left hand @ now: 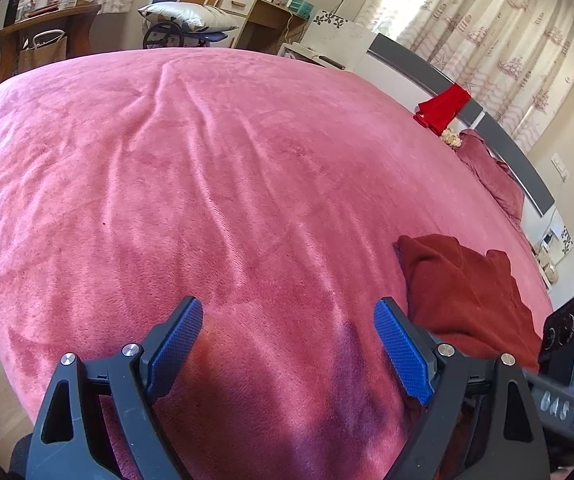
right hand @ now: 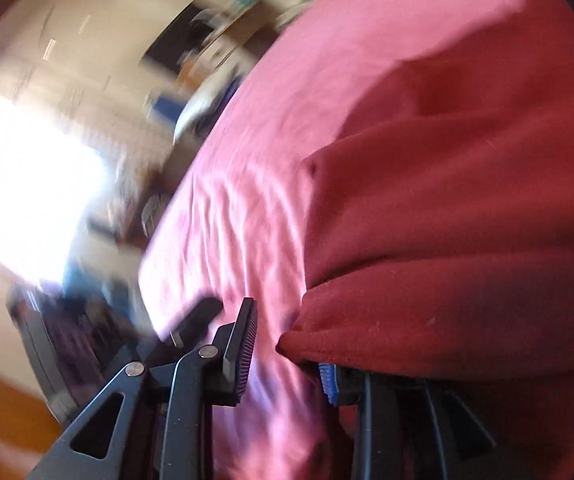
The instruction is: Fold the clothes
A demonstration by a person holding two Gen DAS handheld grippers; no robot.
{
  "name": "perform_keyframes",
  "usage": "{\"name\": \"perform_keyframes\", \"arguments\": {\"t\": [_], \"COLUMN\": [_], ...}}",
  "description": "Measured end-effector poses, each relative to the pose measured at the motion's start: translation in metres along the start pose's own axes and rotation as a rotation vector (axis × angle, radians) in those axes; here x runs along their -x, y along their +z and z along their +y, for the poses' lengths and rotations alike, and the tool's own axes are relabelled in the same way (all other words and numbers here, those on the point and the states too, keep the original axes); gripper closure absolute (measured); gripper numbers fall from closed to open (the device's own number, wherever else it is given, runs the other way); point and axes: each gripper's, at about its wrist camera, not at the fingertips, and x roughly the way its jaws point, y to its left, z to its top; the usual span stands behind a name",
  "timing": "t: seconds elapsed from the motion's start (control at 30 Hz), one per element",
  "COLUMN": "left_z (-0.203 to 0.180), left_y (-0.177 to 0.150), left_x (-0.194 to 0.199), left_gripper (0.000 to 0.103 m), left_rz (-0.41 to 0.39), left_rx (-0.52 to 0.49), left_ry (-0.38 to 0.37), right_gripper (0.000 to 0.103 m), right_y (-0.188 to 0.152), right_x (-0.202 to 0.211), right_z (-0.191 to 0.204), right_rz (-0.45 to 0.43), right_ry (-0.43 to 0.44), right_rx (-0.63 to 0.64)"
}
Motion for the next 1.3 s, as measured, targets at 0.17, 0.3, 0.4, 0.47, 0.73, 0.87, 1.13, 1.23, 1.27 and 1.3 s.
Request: {"name": "perform_keyframes", "arguments": {"t": [0.17, 0.3, 0.4, 0.47, 0.73, 0.87, 1.13, 1.23, 1.27, 1.3], "left_z": [-0.002, -0.001, 0.001, 0.0, 0.008, -0.004, -0.118, -0.162, -0.175, -0.183], "left_y": [0.0, 0.001, 0.0, 0.001, 0.006, 0.012, 0.023, 0.009, 0.0, -0.01], "left_x": [0.0, 0.0, 0.0, 0.001, 0.01, 0.011, -0.007, -0.034, -0.046, -0.057], "left_gripper": [0.013, 0.014, 0.014, 0.014, 0.013, 0.013, 0.013, 0.013, 0.013, 0.013], "left_rz": [0.0, -0.002, -0.004, -0.012, -0.044, -0.039, -0.072, -0.031, -0.018, -0.011], "left_rx": [-0.01, -0.008, 0.003, 0.001, 0.042, 0.003, -0.301, -0.465, -0.545, -0.624], "left_ry": [0.008, 0.015, 0.009, 0.011, 0.032, 0.045, -0.03, -0.017, 0.034, 0.091], "right_gripper": [0.071, 0.061, 0.056, 0.059, 0.059, 0.059, 0.057, 0.057, 0.057, 0.057], "right_y": [-0.007, -0.013, -0.011, -0.022, -0.049, -0.056, -0.076, -0.06, -0.052, -0.043], "right_x": [0.006, 0.006, 0.016, 0.025, 0.019, 0.03, 0.16, 0.209, 0.217, 0.221], "right_z": [-0.016, -0.009, -0.007, -0.01, -0.025, -0.03, -0.046, -0.076, -0.086, -0.095], "right_rz": [-0.037, -0.055, -0.062, -0.104, -0.03, 0.075, -0.21, -0.327, -0.338, -0.336], "right_ry": [0.027, -0.006, -0.015, -0.007, 0.154, 0.181, -0.106, -0.415, -0.499, -0.566], "right_rx": [-0.13, -0.109, -0.071, -0.124, -0.242, -0.235, -0.079, -0.052, -0.033, 0.001]}}
